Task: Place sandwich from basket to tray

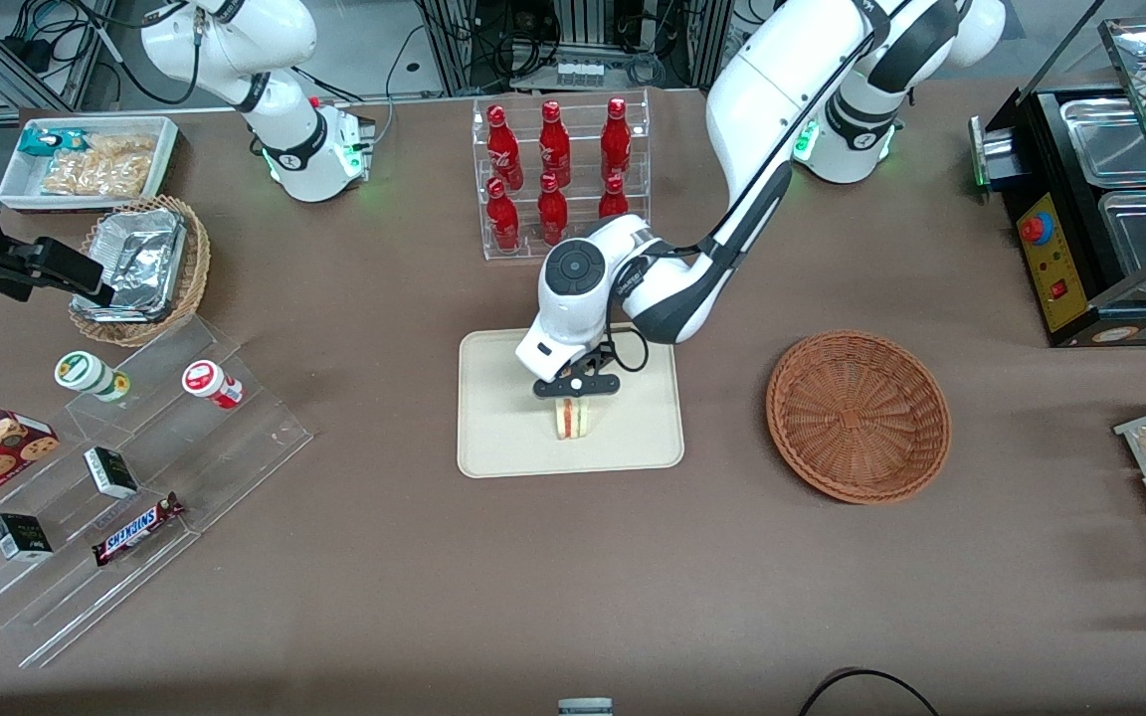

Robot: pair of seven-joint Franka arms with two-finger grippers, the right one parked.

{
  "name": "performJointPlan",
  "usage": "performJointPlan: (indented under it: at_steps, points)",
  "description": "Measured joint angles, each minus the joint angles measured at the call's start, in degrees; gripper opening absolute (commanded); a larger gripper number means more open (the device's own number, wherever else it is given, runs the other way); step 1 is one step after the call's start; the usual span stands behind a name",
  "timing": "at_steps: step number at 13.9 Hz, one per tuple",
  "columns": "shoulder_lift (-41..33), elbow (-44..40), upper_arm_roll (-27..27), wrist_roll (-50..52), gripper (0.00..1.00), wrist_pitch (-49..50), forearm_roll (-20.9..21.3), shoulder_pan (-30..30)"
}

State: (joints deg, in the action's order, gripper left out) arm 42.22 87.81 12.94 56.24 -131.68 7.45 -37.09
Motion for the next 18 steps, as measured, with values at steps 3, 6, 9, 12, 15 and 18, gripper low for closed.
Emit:
performJointPlan:
  at_steps: [3, 6, 9, 12, 15, 18]
  points:
    - [-1.77, -0.92, -1.18, 1.34, 1.00, 0.98, 0.00, 0.31]
    - [-9.99, -0.60, -2.47, 5.86, 1.00, 8.36, -0.03, 2.75]
    - [-20.65, 4.20, -2.81, 7.62, 1.00, 12.97, -0.03, 8.29]
    - [-29.57, 9.05, -3.09, 7.45, 1.00, 19.47, -0.02, 15.36]
    - [-36.17, 10.39, -3.19, 1.83, 1.00, 28.51, -0.03, 22.08]
    - [-40.90, 10.83, -3.24, -11.14, 1.00, 37.07, -0.35, 28.83]
